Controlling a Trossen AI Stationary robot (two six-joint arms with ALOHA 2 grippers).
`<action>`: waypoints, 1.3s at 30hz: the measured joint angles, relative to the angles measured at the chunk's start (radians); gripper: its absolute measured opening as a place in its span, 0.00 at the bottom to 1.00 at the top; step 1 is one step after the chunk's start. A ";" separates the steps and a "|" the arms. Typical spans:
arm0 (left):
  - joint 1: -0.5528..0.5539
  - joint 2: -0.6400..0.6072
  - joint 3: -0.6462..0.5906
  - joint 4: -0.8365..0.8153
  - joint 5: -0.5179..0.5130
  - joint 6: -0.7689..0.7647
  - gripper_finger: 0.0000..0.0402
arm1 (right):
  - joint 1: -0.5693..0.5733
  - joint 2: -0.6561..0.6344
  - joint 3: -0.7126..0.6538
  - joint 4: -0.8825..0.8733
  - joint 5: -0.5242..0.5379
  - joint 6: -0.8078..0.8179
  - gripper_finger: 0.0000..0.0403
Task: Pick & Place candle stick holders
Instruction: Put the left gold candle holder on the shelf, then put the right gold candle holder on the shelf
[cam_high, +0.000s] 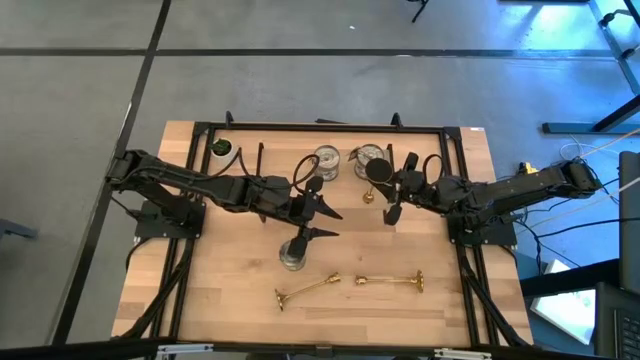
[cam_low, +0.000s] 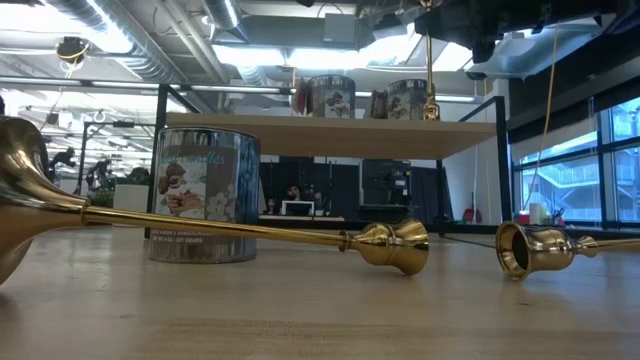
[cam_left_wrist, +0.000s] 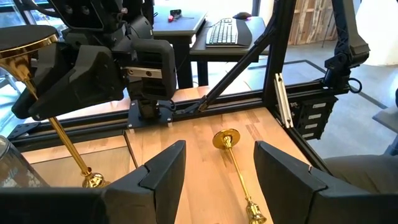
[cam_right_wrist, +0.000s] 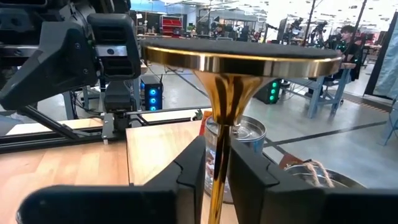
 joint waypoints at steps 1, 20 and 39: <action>0.000 0.000 0.000 0.000 0.000 0.000 0.47 | 0.000 0.000 0.000 0.000 0.000 -0.002 0.16; 0.000 0.000 0.000 0.000 0.000 0.000 0.47 | 0.000 0.000 0.000 0.000 -0.025 -0.037 0.19; 0.000 0.000 0.000 -0.004 0.000 0.000 0.47 | 0.007 0.000 0.000 0.008 0.013 -0.007 0.55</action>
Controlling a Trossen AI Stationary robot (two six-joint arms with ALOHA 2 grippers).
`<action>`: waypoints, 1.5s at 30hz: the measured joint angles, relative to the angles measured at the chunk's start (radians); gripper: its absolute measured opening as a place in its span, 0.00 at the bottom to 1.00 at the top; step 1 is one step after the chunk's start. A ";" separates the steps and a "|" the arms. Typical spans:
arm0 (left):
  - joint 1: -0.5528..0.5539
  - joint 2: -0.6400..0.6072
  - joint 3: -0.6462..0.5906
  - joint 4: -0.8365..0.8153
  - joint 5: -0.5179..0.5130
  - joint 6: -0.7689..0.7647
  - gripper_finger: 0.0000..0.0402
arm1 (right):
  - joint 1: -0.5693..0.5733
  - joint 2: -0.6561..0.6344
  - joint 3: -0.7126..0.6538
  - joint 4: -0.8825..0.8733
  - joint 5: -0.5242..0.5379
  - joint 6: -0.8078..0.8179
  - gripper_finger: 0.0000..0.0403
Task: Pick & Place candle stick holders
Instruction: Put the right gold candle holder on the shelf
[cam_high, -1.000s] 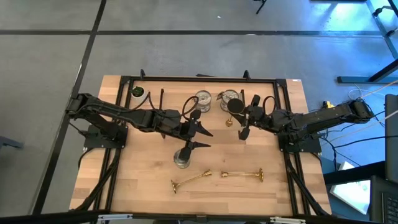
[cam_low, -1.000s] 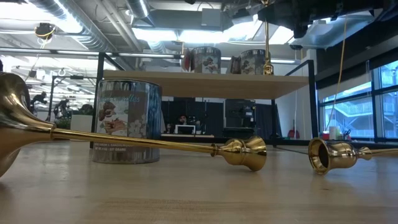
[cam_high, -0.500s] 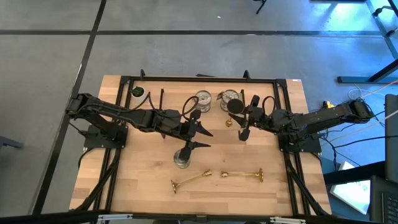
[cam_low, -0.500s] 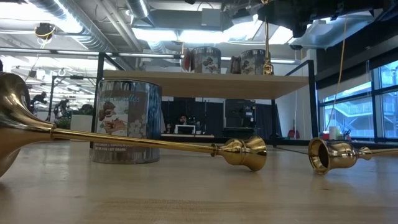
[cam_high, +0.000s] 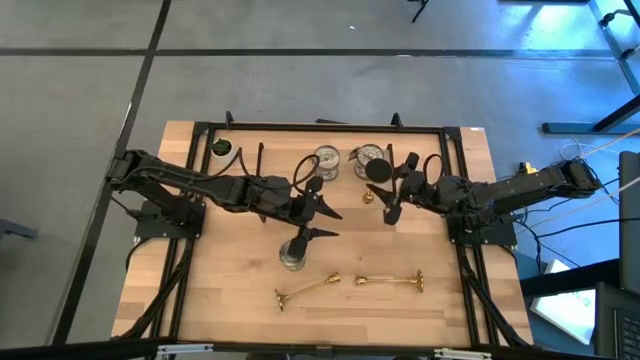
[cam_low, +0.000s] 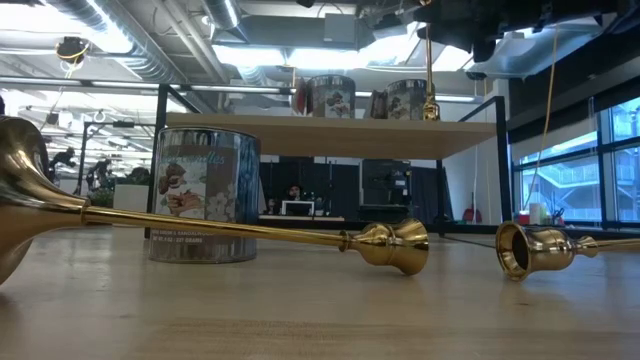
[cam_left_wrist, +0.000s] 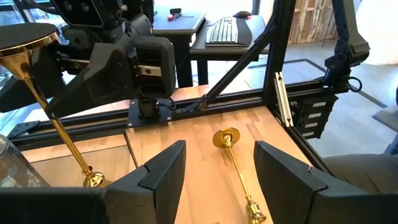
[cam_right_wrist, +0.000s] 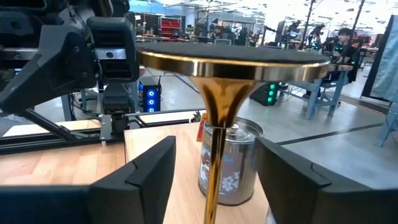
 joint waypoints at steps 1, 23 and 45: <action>0.000 0.000 0.000 0.000 0.000 0.000 0.47 | 0.005 0.000 0.000 -0.001 0.010 -0.001 0.56; -0.006 0.000 0.000 0.000 0.000 0.000 0.47 | 0.110 -0.094 -0.001 -0.133 0.154 -0.013 0.58; -0.034 0.000 0.000 -0.005 0.000 0.005 0.47 | 0.280 -0.265 -0.001 -0.386 0.080 0.161 0.58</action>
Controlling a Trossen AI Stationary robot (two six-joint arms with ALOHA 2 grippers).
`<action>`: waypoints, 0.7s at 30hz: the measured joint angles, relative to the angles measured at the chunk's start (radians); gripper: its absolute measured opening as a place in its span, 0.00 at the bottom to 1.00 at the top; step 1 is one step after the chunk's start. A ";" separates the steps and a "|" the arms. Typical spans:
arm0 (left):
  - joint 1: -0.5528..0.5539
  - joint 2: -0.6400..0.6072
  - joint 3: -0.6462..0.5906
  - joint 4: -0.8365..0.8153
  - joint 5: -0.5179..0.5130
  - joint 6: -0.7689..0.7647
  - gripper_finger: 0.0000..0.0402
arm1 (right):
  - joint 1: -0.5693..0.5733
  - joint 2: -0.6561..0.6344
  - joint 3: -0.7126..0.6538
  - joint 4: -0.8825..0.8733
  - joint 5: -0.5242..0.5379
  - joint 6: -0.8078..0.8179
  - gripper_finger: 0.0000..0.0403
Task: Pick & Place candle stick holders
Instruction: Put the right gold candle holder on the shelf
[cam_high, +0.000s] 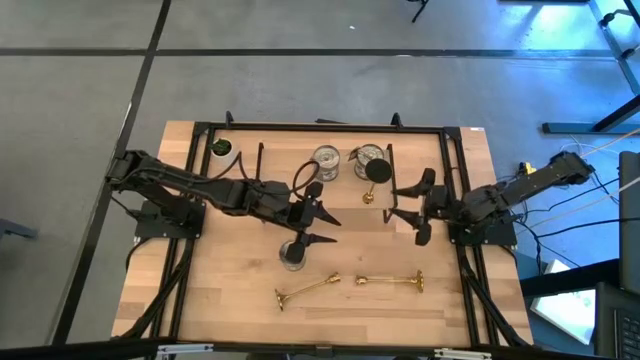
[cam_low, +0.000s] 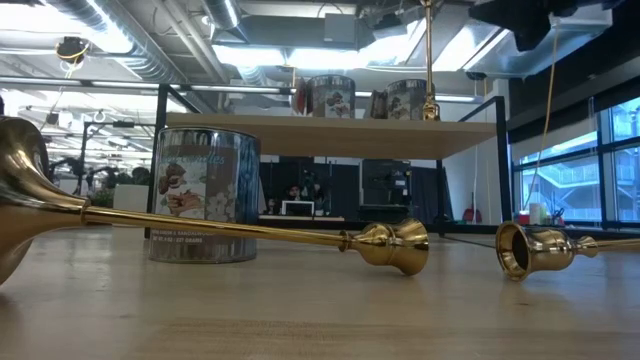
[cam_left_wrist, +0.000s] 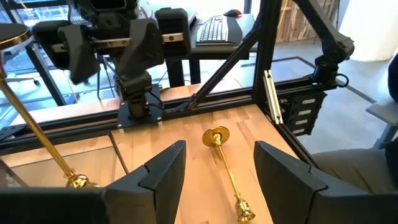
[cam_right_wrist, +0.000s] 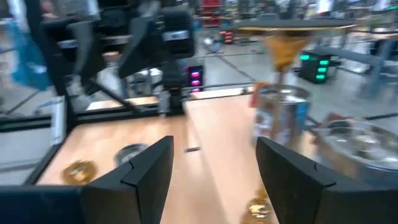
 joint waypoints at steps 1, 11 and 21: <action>-0.003 0.000 0.000 0.000 0.000 0.003 0.47 | 0.006 0.003 0.000 0.000 -0.020 0.001 0.58; -0.029 0.000 0.000 -0.008 0.006 0.004 0.47 | 0.084 0.004 0.000 -0.068 -0.215 0.073 0.58; -0.083 0.005 0.000 -0.097 0.004 -0.046 0.47 | 0.234 0.008 -0.159 0.043 -0.109 0.197 0.58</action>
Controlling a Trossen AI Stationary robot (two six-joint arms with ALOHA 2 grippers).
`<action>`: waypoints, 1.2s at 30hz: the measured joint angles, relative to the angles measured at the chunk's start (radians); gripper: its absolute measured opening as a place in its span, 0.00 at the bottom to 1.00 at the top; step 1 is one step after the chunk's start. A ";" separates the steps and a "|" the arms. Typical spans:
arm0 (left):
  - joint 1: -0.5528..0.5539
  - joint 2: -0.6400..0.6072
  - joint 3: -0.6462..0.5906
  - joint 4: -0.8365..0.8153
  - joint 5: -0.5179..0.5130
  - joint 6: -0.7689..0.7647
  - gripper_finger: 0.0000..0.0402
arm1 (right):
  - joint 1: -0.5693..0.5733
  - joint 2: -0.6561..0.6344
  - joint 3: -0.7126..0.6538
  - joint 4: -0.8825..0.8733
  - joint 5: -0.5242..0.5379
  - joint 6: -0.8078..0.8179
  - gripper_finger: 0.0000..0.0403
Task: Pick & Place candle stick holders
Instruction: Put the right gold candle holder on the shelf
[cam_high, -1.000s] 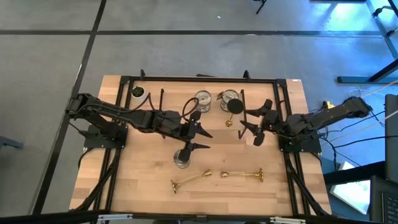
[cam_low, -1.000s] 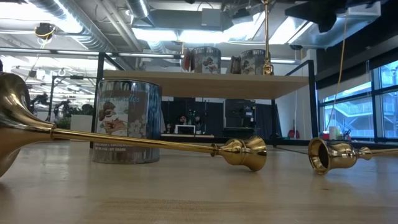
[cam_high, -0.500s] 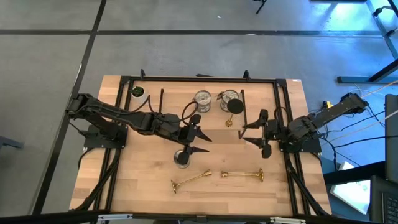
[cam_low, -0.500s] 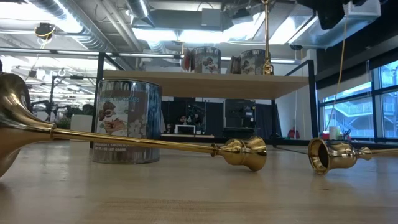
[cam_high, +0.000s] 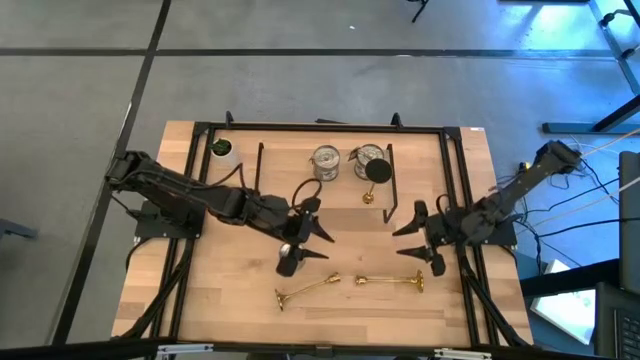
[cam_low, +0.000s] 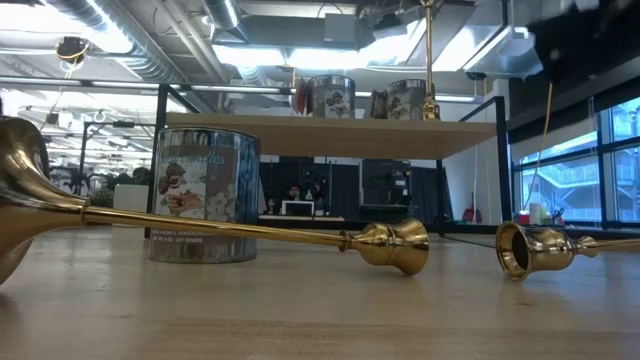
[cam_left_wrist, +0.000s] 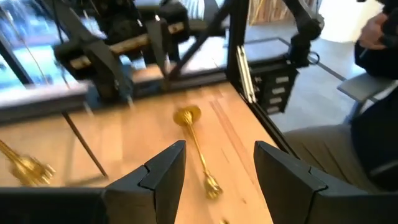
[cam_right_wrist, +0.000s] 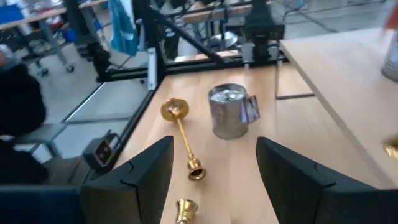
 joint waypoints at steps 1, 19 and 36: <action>-0.007 0.006 0.000 -0.020 -0.002 -0.027 0.47 | 0.012 0.004 -0.031 0.039 0.025 0.008 0.58; -0.141 0.303 0.107 -0.405 0.122 -0.528 0.43 | 0.075 0.023 -0.150 0.348 0.049 -0.146 0.57; -0.309 0.425 0.352 -0.486 0.028 -0.779 0.36 | 0.074 0.024 -0.150 0.300 -0.049 -0.099 0.57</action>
